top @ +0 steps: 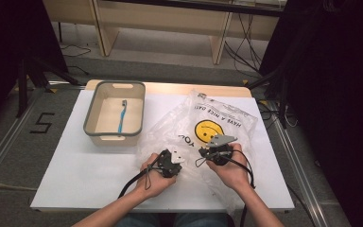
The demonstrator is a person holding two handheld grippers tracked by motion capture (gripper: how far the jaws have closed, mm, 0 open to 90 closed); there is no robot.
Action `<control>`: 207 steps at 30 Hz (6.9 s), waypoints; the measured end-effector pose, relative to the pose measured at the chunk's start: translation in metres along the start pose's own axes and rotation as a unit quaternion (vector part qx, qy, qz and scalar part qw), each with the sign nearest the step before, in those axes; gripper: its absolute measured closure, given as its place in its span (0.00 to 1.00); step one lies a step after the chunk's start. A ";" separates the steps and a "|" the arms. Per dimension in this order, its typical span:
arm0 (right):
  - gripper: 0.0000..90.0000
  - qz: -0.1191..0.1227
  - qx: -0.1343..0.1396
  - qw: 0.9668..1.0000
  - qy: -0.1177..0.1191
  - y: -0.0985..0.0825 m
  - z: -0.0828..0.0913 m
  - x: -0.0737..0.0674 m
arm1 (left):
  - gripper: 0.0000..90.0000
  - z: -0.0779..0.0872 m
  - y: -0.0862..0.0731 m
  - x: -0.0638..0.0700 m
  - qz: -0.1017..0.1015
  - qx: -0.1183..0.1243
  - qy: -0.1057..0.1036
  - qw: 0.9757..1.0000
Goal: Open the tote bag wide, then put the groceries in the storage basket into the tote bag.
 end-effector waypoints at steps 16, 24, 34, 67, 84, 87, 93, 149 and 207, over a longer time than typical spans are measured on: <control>1.00 -0.018 0.070 0.997 -0.040 0.029 0.027 0.018 | 0.99 0.000 0.000 0.001 -0.006 -0.001 0.004 1.000; 1.00 -0.026 0.097 0.994 -0.050 0.045 0.037 0.026 | 0.99 0.000 0.000 0.001 -0.007 0.002 0.006 1.000; 1.00 -0.040 0.124 0.990 -0.061 0.062 0.051 0.037 | 0.99 0.000 0.000 0.001 -0.011 0.000 0.008 1.000; 1.00 -0.051 0.155 0.984 -0.070 0.076 0.054 0.047 | 0.71 0.022 0.002 -0.007 -0.014 0.034 0.020 0.999; 1.00 -0.051 0.149 0.985 -0.070 0.075 0.051 0.046 | 0.44 0.073 -0.015 -0.012 -0.009 0.068 0.005 0.998; 1.00 -0.049 0.148 0.985 -0.070 0.075 0.051 0.046 | 0.43 0.085 -0.023 -0.015 -0.002 0.074 0.010 0.997; 1.00 -0.051 0.147 0.985 -0.072 0.074 0.051 0.047 | 0.41 0.108 -0.038 -0.025 0.024 0.101 0.017 0.994; 1.00 -0.057 0.137 0.986 -0.073 0.065 0.052 0.047 | 0.36 0.121 -0.083 -0.104 0.117 0.098 0.112 0.982; 1.00 -0.066 0.132 0.987 -0.056 0.064 0.051 0.045 | 0.36 0.155 -0.050 -0.169 0.161 0.101 0.148 0.971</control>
Point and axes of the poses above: each handheld gripper's, and its own axes: z roughly backward along the jaws, y roughly out of its top, x roughly to its right, the point moved 7 cm from there along -z, roughly forward along the jaws, and after that the axes turned 5 degrees about -x, right-handed, at the moved point
